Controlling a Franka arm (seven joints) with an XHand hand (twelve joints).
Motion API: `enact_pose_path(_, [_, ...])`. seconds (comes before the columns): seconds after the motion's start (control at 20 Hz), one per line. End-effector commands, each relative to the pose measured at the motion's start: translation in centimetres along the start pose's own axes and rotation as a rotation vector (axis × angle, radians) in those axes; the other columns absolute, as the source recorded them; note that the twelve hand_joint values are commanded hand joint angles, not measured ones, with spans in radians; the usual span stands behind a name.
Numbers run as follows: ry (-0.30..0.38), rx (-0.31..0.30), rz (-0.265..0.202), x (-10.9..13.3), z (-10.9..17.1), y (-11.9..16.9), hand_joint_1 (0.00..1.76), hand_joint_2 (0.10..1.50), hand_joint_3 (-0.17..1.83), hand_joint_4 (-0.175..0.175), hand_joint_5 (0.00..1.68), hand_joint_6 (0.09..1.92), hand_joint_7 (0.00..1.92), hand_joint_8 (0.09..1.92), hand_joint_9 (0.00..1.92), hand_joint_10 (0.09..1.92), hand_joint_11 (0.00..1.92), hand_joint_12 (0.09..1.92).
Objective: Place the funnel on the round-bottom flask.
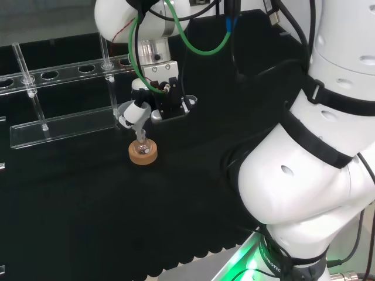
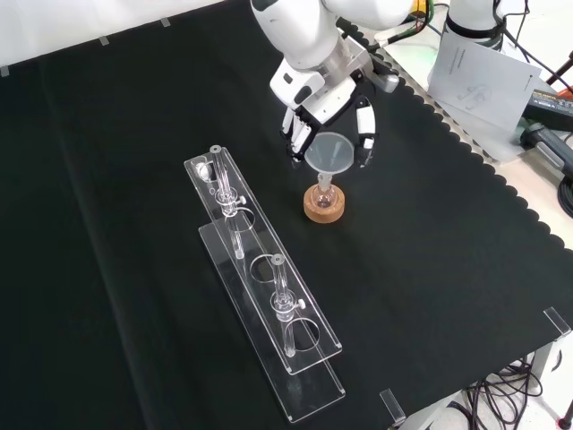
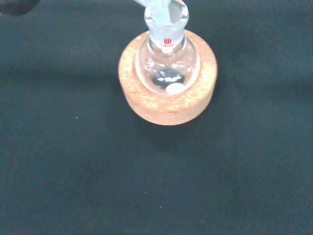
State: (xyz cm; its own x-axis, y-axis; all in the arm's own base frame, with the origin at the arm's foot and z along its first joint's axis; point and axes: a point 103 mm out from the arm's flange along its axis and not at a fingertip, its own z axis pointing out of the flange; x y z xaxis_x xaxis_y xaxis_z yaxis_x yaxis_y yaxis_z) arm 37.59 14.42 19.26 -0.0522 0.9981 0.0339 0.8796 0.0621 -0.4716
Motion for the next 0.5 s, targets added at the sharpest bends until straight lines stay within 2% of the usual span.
enact_pose_path(0.05, [-0.002,0.011,-0.003,0.19,0.11,0.24,0.64,0.78,0.49,-0.067,0.47,0.63,0.6,0.81,0.88,0.6,0.58,1.31])
enact_pose_path(0.5, [-0.003,0.017,-0.001,0.17,0.39,0.25,0.63,0.78,0.49,-0.067,0.46,0.61,0.57,0.8,0.86,0.6,0.57,1.31])
